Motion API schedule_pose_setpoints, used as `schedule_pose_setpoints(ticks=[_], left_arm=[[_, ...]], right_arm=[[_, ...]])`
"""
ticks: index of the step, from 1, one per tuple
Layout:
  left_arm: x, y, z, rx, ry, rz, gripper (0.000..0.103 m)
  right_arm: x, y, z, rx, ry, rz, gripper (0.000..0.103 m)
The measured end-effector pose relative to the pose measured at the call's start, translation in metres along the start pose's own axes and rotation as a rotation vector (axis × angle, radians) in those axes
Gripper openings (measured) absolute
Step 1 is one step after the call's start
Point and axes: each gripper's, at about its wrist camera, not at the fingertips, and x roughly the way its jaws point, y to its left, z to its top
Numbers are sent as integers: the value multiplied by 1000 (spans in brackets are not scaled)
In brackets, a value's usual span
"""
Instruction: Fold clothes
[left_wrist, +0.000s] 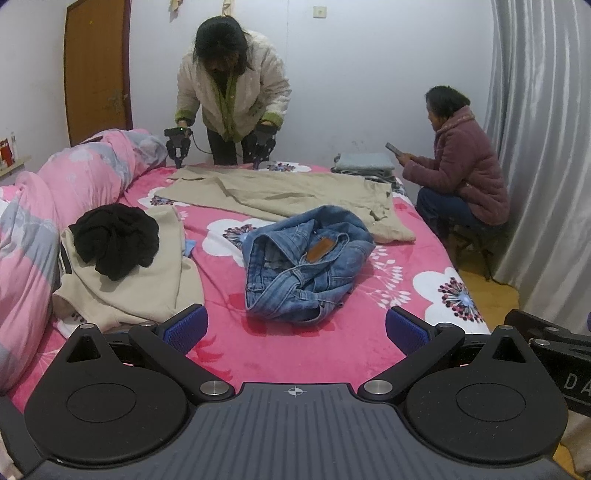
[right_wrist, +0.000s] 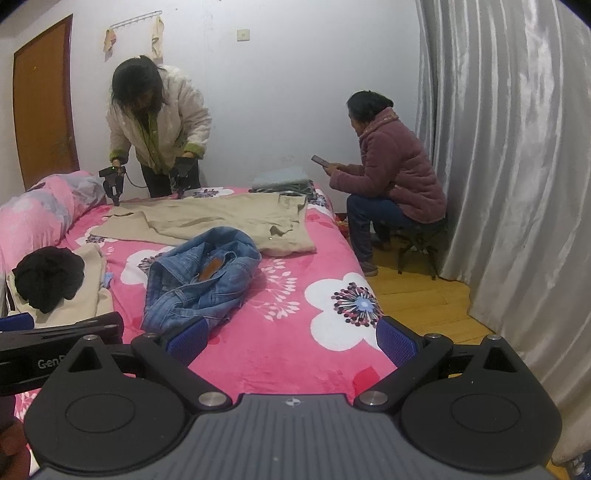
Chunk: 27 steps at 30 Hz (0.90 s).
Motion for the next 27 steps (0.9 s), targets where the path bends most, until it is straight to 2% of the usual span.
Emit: schedule_pose_setpoints(ticks=[27], left_arm=[[6, -7, 4, 12, 10, 16, 103]], right_arm=[[0, 1, 6, -3, -10, 9, 100]])
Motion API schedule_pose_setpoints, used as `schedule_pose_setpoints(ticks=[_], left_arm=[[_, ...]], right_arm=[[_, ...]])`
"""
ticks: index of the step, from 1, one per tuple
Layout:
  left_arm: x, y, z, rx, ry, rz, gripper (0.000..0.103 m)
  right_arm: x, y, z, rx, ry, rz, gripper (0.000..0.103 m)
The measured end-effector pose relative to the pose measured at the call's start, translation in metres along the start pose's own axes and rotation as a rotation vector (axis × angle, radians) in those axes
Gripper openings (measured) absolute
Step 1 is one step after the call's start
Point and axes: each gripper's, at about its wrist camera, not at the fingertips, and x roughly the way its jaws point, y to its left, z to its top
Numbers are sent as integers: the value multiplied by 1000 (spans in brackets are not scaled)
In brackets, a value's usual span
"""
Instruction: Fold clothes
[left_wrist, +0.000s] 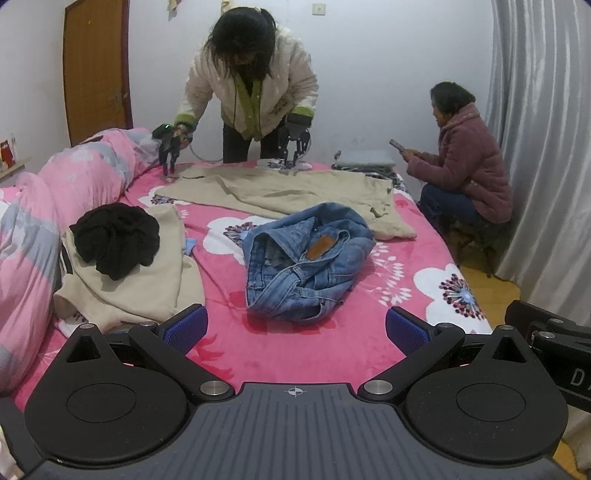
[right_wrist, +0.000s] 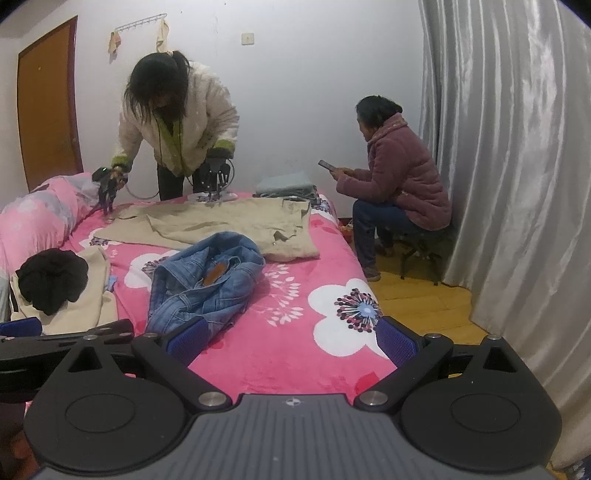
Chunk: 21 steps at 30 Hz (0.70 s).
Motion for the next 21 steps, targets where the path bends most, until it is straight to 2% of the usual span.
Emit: schedule_pose_setpoints(ticks=[11, 21], left_arm=[[-4, 4, -2, -8, -8, -25, 103], [-3, 5, -3, -15, 2, -28, 103]], right_arm=[[-3, 0, 0, 12, -6, -26, 100], [2, -3, 0, 24, 7, -10, 100]])
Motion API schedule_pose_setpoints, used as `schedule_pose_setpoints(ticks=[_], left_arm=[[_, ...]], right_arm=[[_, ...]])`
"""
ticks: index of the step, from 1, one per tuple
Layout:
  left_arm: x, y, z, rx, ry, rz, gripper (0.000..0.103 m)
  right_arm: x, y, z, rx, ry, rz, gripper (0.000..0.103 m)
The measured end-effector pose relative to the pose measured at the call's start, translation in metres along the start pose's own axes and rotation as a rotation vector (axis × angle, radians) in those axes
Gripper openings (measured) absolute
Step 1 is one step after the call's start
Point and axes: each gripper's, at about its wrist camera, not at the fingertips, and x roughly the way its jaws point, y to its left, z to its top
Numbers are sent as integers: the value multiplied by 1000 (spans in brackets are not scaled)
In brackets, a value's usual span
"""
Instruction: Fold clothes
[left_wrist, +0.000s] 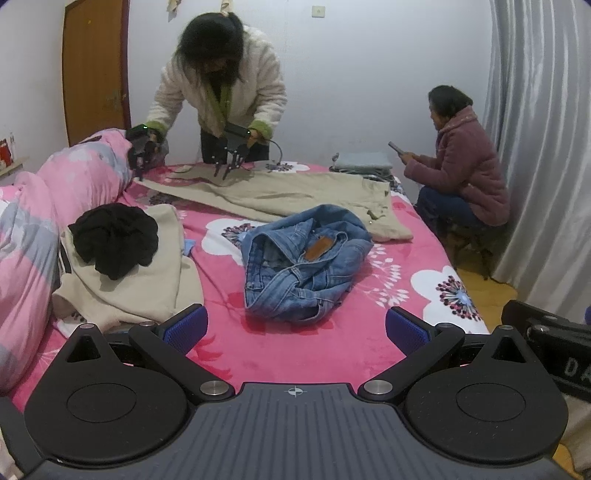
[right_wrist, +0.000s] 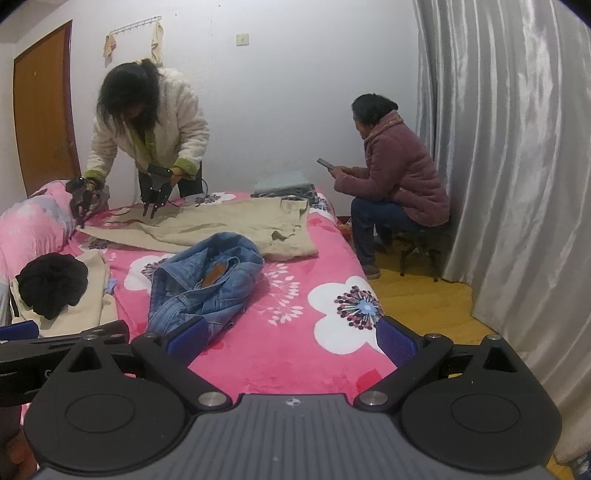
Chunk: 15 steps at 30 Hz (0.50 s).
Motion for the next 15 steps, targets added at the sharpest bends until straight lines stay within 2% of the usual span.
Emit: schedule_pose_setpoints(ticks=[3, 6, 9, 15], left_arm=[[5, 9, 2, -50, 37, -48, 103], [9, 21, 3, -137, 47, -85, 103], [14, 23, 2, -145, 50, -38, 103], [21, 18, -1, -67, 4, 61, 103]], right_arm=[[1, 1, 0, 0, 0, -16, 99], [1, -2, -2, 1, -9, 4, 100], [9, -6, -4, 7, 17, 9, 100], [21, -12, -8, 11, 31, 30, 99]])
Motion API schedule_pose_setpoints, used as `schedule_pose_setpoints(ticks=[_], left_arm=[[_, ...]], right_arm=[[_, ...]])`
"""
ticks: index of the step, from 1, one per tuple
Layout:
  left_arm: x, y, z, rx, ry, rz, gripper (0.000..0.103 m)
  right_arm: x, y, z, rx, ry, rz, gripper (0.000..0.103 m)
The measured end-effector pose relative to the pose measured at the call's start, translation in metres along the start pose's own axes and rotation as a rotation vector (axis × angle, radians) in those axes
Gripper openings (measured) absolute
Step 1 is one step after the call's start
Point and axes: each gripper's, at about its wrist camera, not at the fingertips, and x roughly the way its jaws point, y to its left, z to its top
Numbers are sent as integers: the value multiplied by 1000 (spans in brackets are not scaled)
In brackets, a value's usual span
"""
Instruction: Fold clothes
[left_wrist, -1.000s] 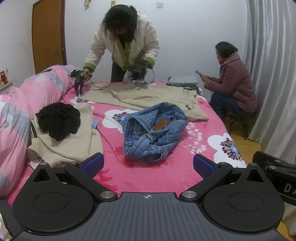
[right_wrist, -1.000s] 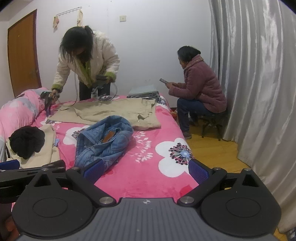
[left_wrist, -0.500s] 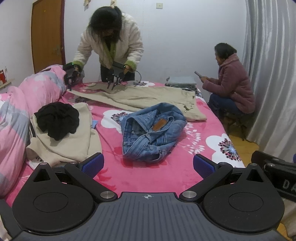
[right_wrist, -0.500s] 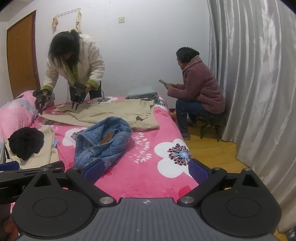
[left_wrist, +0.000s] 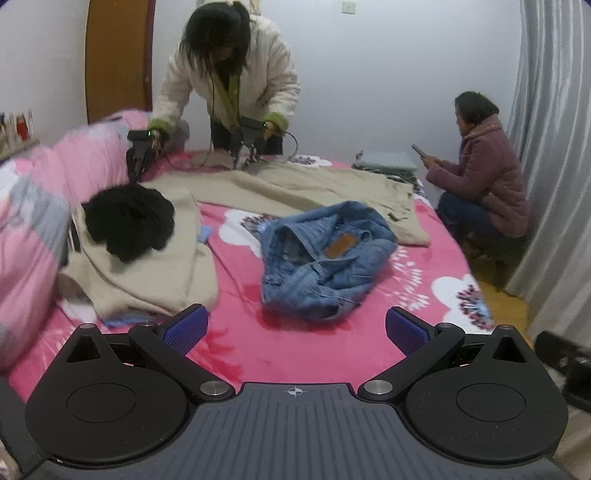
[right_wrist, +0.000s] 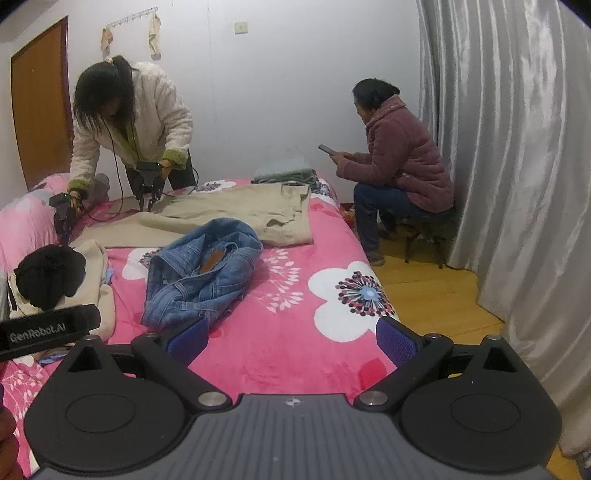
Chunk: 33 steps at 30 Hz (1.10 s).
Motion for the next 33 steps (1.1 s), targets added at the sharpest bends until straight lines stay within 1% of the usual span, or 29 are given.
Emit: schedule_pose_setpoints(ticks=[1, 3, 7, 9, 11, 14, 16, 17, 20, 23, 25, 26, 28, 30, 32, 33], left_arm=[[2, 1, 0, -6, -2, 6, 103], [8, 4, 0, -20, 1, -6, 103], [18, 7, -4, -43, -4, -63, 103], [24, 6, -6, -55, -3, -67, 103], [31, 4, -7, -43, -4, -55, 103], [41, 3, -8, -11, 7, -25, 103], [49, 8, -5, -19, 25, -37, 103], [53, 11, -4, -27, 29, -48, 103], [67, 21, 3, -40, 45, -75, 102], [88, 33, 6, -51, 83, -114, 96], [98, 36, 4, -26, 52, -110, 86], [104, 36, 2, -1, 28, -102, 83], [118, 34, -2, 50, -1, -104, 83], [137, 33, -6, 74, -29, -166, 83], [160, 32, -9, 64, -35, -228, 83], [172, 30, -9, 65, -25, -230, 83]], right_arm=[[3, -1, 0, 0, 5, 4, 99], [9, -2, -2, -2, 14, 13, 99], [26, 1, -7, -25, 31, 21, 99], [33, 6, -9, -56, 27, 17, 99], [35, 7, -9, -63, 13, 26, 99], [43, -4, -5, 21, 30, 129, 99], [50, -12, -3, 77, 49, 185, 99], [54, -14, -1, 94, 58, 201, 99], [66, -12, 6, 90, 67, 207, 99], [77, -6, 10, 77, 67, 240, 99], [88, -3, 12, 92, 77, 270, 99], [94, -1, 13, 100, 87, 273, 99], [107, 5, 13, 102, 105, 263, 99], [119, 11, 13, 95, 116, 250, 99], [127, 13, 10, 112, 124, 241, 99], [131, 13, 8, 125, 132, 241, 99]])
